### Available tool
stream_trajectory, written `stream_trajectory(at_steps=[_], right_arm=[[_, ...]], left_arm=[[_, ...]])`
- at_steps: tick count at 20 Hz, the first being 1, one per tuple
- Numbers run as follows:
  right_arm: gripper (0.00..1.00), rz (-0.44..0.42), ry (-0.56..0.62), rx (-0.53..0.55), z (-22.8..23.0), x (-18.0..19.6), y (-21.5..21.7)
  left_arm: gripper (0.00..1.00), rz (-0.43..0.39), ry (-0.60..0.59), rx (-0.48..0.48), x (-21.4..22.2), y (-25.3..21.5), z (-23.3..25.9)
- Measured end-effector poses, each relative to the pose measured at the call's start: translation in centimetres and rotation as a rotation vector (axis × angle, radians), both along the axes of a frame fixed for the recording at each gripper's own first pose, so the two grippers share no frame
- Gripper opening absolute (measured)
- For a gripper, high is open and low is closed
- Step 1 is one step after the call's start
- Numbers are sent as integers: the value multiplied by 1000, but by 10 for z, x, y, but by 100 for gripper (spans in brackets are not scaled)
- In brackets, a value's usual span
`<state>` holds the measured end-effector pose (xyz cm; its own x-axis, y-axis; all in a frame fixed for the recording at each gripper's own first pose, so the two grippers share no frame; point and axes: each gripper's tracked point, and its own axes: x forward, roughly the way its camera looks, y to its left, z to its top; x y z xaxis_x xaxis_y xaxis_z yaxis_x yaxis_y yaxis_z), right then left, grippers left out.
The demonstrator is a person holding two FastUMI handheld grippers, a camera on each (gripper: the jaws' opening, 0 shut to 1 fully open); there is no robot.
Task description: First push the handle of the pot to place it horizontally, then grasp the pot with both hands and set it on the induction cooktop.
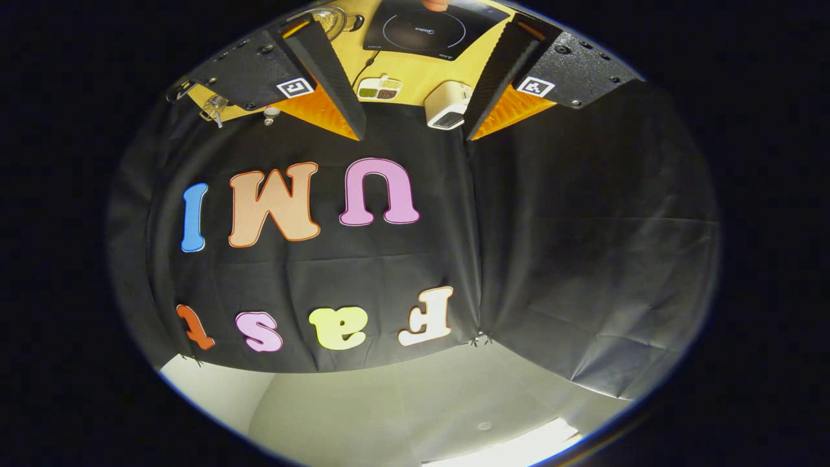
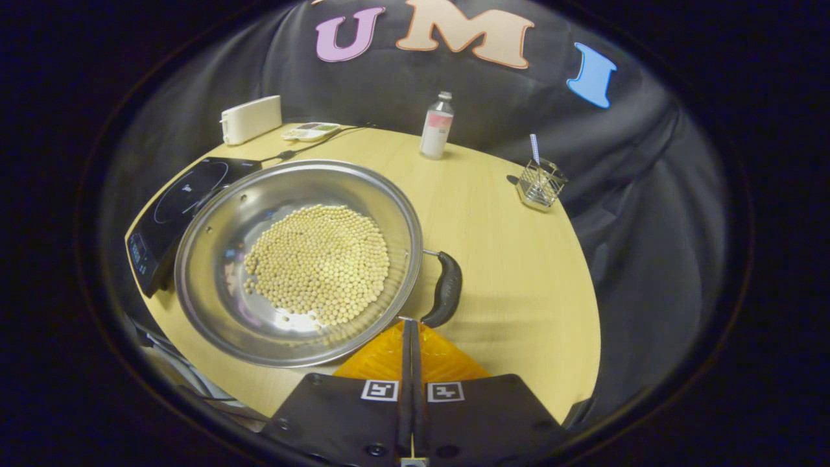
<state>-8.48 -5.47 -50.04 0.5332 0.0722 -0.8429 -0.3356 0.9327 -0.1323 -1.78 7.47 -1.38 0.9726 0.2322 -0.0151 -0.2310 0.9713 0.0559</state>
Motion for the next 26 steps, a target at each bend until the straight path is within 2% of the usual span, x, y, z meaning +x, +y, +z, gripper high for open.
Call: stream_trajectory(at_steps=[2, 9, 12, 16, 23, 26], right_arm=[[5, -5, 3, 1, -1, 2, -1], [2, -17, 5, 0, 1, -7, -8], [5, -19, -7, 6, 7, -8, -9], [2, -38, -31, 41, 23, -10, -6], [5, -79, -178, 131, 73, 10, 3], [14, -88, -245, 156, 94, 21, 7]], left_arm=[[96, 4, 0, -1, 1, 1, -2], [98, -4, 9, -16, 3, -2, -8], [98, -16, 12, -21, 4, -7, -9], [98, -42, 22, -28, 6, -16, -13], [97, -107, 92, -58, 13, -34, -47], [98, -127, 137, -67, 16, -42, -69]])
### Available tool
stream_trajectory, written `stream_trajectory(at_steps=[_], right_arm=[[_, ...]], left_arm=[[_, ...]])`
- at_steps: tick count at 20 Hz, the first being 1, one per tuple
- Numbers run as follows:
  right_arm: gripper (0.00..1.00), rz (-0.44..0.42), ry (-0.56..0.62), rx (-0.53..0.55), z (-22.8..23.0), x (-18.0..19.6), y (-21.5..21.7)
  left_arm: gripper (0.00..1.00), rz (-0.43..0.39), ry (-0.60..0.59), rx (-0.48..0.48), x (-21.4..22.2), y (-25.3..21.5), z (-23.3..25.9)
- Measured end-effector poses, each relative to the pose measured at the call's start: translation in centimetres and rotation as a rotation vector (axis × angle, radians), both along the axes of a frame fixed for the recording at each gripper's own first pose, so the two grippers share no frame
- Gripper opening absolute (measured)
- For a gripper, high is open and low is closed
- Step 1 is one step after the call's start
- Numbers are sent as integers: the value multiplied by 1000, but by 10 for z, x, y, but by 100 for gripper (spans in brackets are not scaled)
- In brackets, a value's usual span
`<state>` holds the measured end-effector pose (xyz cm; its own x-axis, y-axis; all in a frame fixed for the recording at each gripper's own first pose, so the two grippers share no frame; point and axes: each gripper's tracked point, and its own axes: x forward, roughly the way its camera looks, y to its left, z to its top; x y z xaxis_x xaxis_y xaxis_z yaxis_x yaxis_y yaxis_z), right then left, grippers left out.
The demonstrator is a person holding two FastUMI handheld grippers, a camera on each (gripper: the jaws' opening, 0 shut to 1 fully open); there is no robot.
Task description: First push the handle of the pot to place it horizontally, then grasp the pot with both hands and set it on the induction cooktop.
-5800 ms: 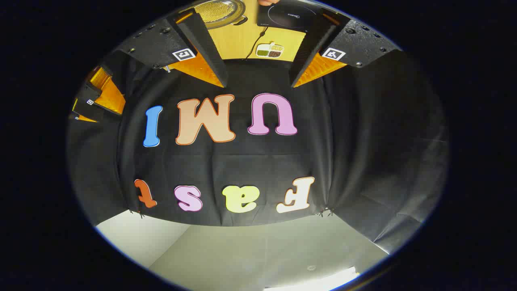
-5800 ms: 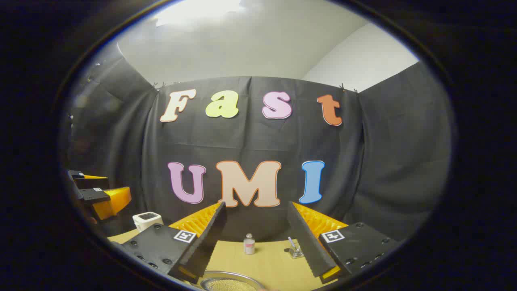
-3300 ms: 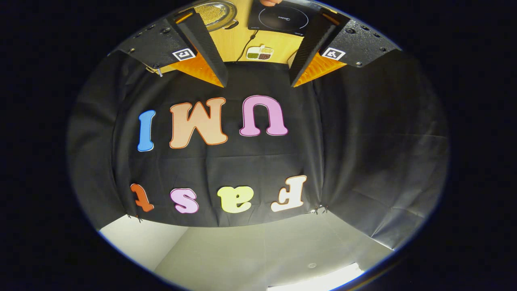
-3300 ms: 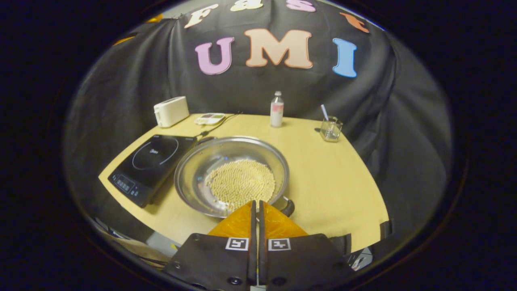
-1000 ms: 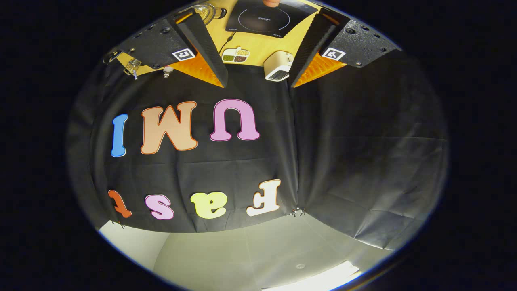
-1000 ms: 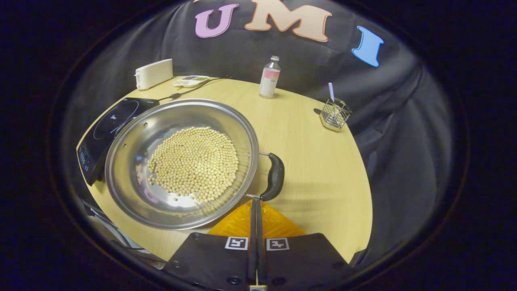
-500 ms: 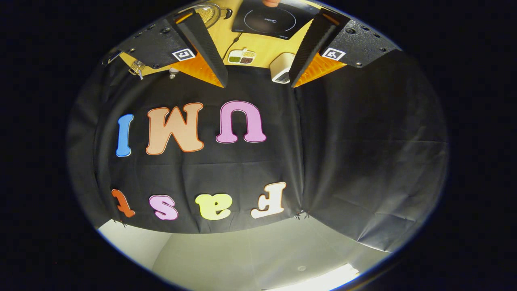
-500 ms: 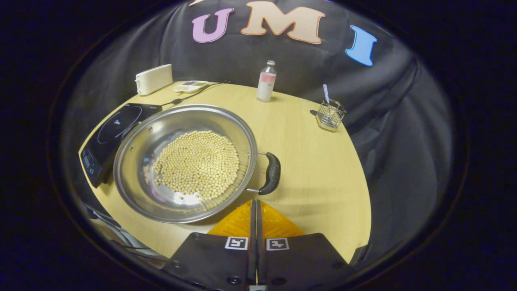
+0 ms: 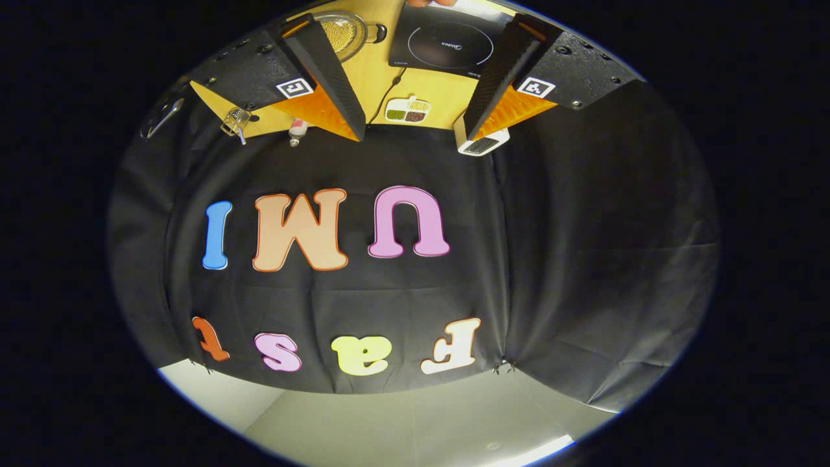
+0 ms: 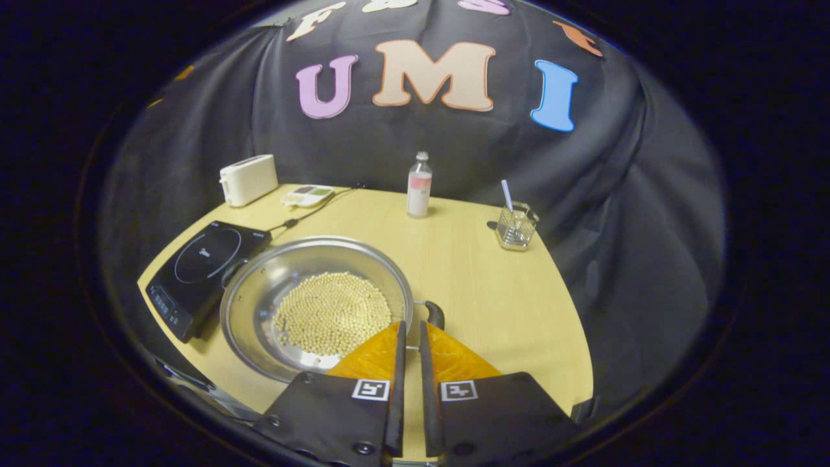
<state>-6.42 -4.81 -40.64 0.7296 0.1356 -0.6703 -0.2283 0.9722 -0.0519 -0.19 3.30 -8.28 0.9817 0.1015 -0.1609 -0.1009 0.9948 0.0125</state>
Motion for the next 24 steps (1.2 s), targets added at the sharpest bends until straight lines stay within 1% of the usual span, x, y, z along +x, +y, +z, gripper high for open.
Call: stream_trajectory(at_steps=[2, 3, 4, 5, 6, 8, 10, 11, 15, 18, 22, 24], right_arm=[[16, -15, -38, 19, 14, 7, 1], [25, -25, -47, 28, 18, 9, 2], [32, -33, -56, 38, 23, 11, 3], [43, -39, -67, 44, 27, 14, 3], [50, -41, -78, 48, 31, 17, 3], [69, -45, -97, 51, 37, 21, 5], [89, -56, -118, 53, 38, 29, 4], [99, -65, -123, 49, 42, 28, 1], [99, -101, -124, 49, 41, 33, -5], [99, -119, -108, 41, 35, 35, -10], [99, -148, -76, 23, 20, 38, -18], [100, -163, -53, 26, 11, 38, -21]], left_arm=[[98, -14, 28, -3, 1, -5, -14], [97, -22, 44, -5, 2, -7, -21], [98, -28, 61, -7, 1, -8, -29], [98, -36, 77, -9, 2, -11, -36], [98, -44, 94, -13, 2, -13, -43], [97, -65, 130, -25, 5, -19, -58], [98, -73, 178, -31, 6, -22, -76], [99, -78, 198, -36, 6, -24, -85], [99, -113, 301, -57, 7, -35, -128], [99, -153, 422, -52, 2, -45, -172], [99, -210, 594, -89, -6, -67, -231], [100, -234, 653, -83, -6, -73, -255]])
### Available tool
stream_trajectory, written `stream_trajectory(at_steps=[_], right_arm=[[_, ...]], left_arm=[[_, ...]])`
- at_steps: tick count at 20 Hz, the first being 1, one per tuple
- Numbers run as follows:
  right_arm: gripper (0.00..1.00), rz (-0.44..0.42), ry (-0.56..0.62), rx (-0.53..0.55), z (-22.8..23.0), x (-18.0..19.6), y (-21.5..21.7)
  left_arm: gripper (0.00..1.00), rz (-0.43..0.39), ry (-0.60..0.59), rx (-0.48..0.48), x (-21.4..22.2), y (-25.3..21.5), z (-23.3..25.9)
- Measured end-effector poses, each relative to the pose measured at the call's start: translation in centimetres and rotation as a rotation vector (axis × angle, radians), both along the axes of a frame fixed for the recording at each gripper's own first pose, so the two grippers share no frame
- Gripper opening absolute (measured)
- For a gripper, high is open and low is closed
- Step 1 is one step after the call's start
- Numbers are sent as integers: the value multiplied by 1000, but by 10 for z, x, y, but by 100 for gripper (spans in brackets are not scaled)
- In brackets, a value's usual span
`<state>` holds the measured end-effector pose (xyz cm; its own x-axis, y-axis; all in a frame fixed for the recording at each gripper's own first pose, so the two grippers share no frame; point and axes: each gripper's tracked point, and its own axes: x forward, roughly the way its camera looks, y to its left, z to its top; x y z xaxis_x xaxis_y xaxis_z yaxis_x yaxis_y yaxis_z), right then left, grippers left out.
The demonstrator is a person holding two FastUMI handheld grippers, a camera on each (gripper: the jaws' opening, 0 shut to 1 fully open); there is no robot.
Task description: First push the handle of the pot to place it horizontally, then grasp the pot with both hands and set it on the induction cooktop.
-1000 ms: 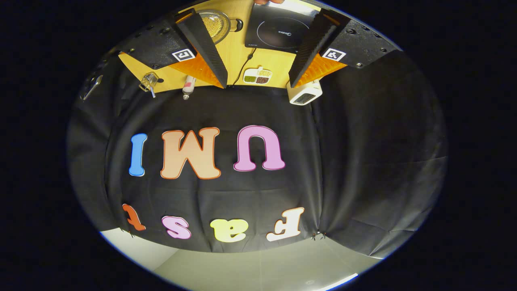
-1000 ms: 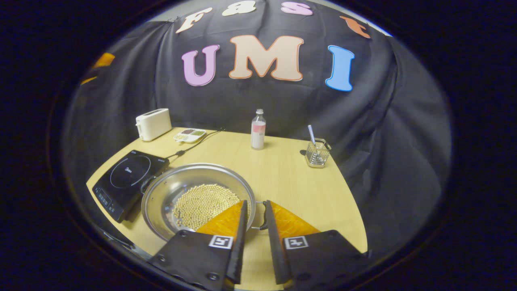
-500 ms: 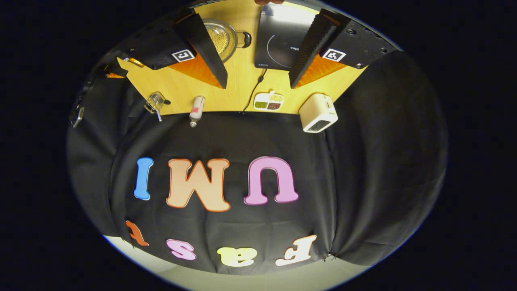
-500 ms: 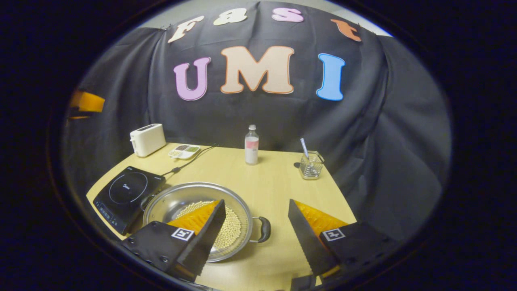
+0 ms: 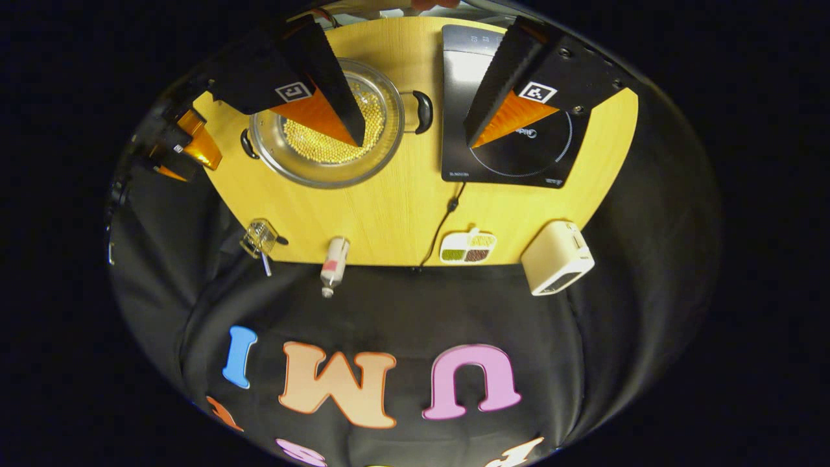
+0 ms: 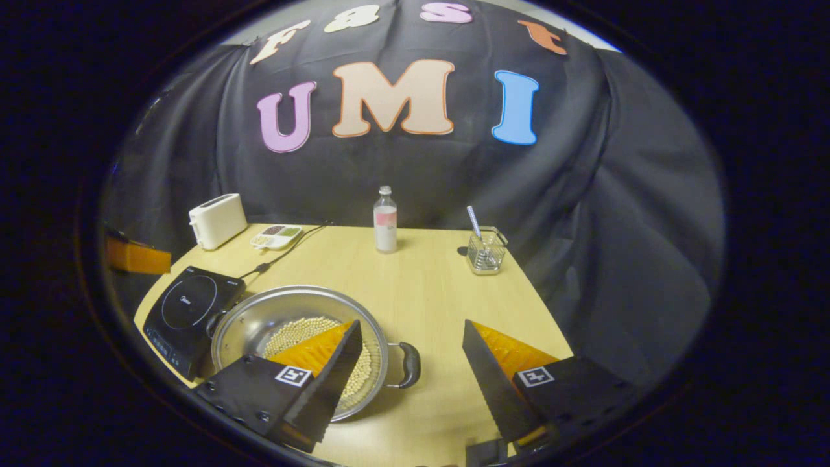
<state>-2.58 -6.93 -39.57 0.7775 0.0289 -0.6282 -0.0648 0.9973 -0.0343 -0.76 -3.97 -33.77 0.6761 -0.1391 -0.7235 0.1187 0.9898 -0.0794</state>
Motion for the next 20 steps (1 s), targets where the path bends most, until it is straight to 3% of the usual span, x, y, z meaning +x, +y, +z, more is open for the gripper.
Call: stream_trajectory(at_steps=[3, 10, 20], right_arm=[[100, -15, 40, 3, -16, 1, -3], [99, -32, 123, 12, -46, 0, -10], [100, -14, 279, 30, -92, -8, -5]], left_arm=[[100, -27, 100, 7, -7, -6, -36], [99, 2, 263, 17, -25, -3, -97], [99, 35, 363, 14, -27, -3, -132]])
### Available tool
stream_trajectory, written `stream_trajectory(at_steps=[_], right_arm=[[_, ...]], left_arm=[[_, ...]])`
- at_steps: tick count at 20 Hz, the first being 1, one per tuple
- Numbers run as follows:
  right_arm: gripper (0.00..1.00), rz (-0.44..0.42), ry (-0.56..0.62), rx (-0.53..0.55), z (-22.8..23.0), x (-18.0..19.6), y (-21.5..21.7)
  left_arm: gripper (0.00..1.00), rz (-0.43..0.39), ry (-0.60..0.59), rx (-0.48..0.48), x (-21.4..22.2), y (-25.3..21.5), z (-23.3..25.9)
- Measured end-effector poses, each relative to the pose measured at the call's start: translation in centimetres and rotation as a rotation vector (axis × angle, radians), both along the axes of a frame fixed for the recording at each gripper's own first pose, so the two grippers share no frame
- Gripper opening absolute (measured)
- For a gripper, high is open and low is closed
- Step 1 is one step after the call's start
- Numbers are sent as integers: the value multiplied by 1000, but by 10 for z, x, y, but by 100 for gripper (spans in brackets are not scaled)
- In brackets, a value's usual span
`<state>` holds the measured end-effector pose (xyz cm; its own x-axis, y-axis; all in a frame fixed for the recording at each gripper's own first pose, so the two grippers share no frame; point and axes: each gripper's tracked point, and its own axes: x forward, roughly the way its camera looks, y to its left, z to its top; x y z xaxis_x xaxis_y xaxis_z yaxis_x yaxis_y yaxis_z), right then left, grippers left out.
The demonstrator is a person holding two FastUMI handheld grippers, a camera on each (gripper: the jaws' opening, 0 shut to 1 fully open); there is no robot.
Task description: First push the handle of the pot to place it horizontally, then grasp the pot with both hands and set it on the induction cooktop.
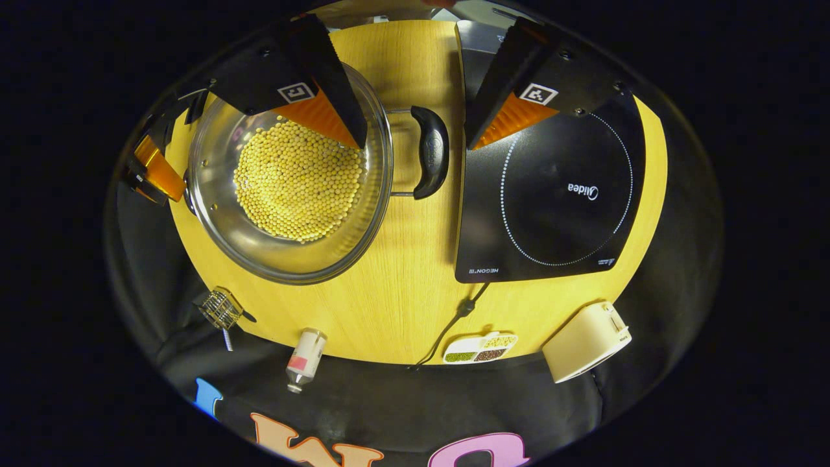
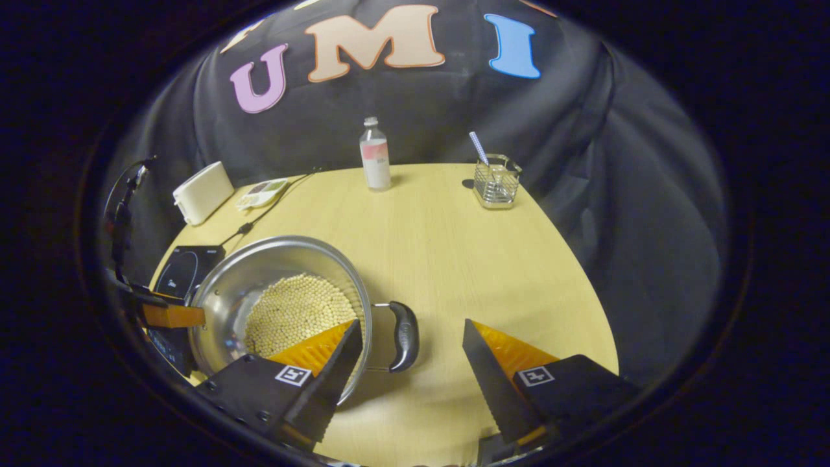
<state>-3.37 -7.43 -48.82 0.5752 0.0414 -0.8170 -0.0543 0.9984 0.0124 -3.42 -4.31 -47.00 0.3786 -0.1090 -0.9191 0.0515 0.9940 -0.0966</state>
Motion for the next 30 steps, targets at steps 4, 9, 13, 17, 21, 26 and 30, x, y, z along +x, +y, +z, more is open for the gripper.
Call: stream_trajectory(at_steps=[4, 9, 13, 17, 21, 26, 30], right_arm=[[99, 3, 63, 18, -18, -1, 5], [99, -6, 128, 42, -34, -3, 9], [99, -7, 167, 58, -45, -7, 14], [94, -5, 200, 68, -52, -9, 16], [87, -14, 230, 88, -59, -8, 18], [65, -12, 234, 117, -56, -8, 27], [52, -46, 268, 150, -57, -9, 28]], left_arm=[[97, -9, 0, 23, 4, 1, -4], [97, -33, 3, 59, 7, 0, -7], [99, -43, 18, 49, 5, -8, -10], [90, -33, 48, 63, 1, -7, -18], [80, -29, 65, 74, 0, -5, -21], [75, -19, 68, 59, 0, -5, -21], [70, -1, 62, 42, 2, -5, -21]])
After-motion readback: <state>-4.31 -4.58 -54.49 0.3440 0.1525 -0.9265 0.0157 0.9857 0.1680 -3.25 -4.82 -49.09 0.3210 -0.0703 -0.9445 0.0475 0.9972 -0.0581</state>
